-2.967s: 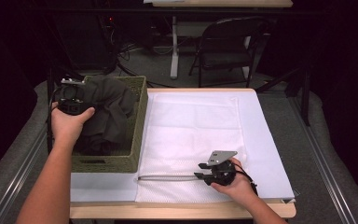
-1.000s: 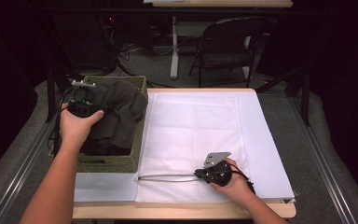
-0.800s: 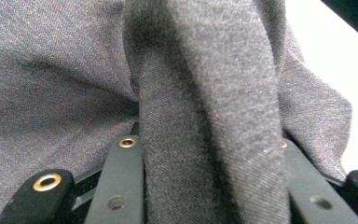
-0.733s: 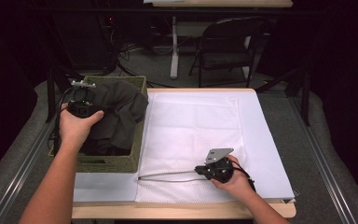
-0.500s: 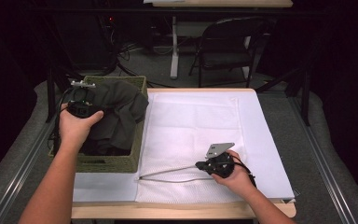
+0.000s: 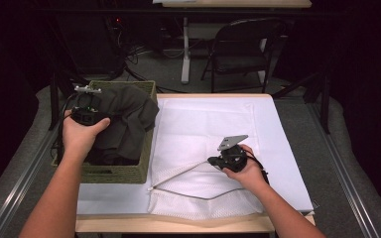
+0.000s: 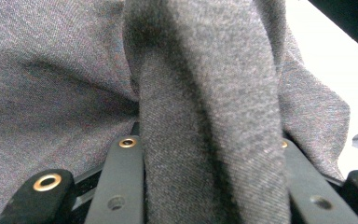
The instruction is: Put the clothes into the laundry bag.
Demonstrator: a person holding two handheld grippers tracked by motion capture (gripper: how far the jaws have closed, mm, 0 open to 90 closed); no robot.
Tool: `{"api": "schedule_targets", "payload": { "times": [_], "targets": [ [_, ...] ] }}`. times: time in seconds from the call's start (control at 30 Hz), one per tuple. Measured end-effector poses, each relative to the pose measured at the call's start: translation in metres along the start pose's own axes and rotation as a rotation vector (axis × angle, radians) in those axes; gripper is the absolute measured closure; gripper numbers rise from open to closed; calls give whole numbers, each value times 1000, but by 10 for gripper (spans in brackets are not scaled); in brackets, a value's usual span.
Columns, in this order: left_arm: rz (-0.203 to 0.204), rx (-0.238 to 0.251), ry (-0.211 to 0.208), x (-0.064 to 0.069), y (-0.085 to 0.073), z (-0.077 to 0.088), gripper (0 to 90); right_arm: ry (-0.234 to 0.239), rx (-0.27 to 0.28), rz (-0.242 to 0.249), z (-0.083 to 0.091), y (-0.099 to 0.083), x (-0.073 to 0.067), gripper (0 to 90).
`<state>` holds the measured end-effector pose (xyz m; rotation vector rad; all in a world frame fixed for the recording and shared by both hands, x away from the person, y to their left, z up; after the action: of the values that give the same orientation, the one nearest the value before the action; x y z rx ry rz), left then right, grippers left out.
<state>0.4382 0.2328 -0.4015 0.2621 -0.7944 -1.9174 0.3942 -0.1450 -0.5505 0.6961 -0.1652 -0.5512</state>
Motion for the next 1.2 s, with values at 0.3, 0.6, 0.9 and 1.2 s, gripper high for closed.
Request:
{"api": "schedule_targets", "payload": {
  "times": [0.3,0.6,0.9,1.2],
  "targets": [
    [-17,3,-14,5,0,3,659,-30,45,-22,8,21,19,900],
    [-34,6,-30,12,0,4,659,-55,77,-49,17,37,33,900],
    [-68,8,-40,22,2,8,660,-59,83,-79,16,40,40,900],
    [-102,9,-69,40,4,11,659,-57,89,-96,16,40,42,900]
  ]
}}
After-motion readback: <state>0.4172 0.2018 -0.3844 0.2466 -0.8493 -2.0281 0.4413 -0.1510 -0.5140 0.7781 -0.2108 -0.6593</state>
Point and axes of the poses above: each handheld gripper's, and its own axes: z roughly backward along the jaws, y roughly out of its top, x roughly to its right, the point moved 4 cm from there along -z, roughly forward along the jaws, and after that the axes turned 8 degrees about -x, right-handed, at the moved point
